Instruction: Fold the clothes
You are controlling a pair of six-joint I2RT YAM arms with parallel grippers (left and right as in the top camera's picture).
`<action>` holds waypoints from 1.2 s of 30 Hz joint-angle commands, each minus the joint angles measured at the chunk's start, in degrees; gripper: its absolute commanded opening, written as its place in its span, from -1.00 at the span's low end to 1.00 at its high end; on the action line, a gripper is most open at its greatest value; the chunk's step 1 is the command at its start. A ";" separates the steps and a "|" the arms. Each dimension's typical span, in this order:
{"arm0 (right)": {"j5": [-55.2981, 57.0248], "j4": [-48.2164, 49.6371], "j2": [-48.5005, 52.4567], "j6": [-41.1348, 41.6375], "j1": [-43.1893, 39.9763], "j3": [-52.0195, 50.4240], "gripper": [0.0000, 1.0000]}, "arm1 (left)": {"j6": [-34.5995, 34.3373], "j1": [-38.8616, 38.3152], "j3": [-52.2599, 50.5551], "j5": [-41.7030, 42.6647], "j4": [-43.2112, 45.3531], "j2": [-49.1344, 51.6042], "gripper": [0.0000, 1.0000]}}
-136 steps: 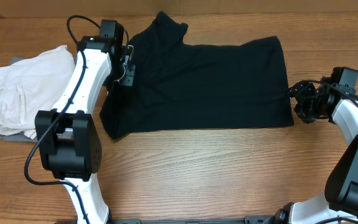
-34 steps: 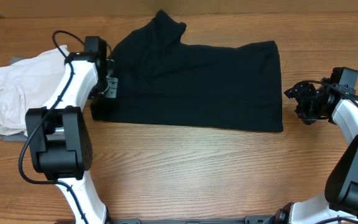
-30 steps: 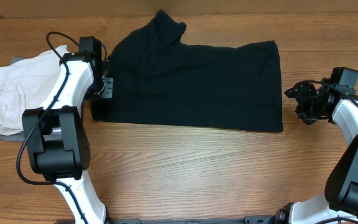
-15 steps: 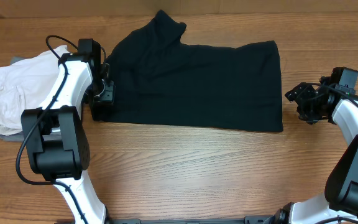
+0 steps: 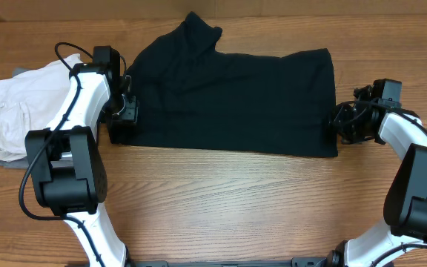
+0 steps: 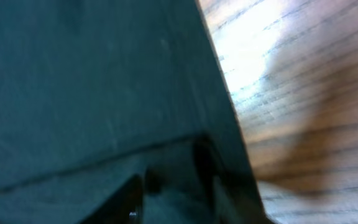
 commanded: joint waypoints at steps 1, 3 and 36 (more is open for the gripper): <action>0.52 -0.48 0.00 -1.01 -0.59 -0.02 -0.49 | -0.55 -0.02 1.18 1.14 0.13 0.13 0.30; 0.48 -0.44 0.00 -0.96 -1.14 0.11 -0.80 | -0.55 -0.02 1.18 1.14 0.22 0.13 0.30; -3.08 -0.02 -0.09 -0.46 -4.68 3.85 -0.02 | -0.33 0.00 1.18 1.07 0.28 0.13 0.35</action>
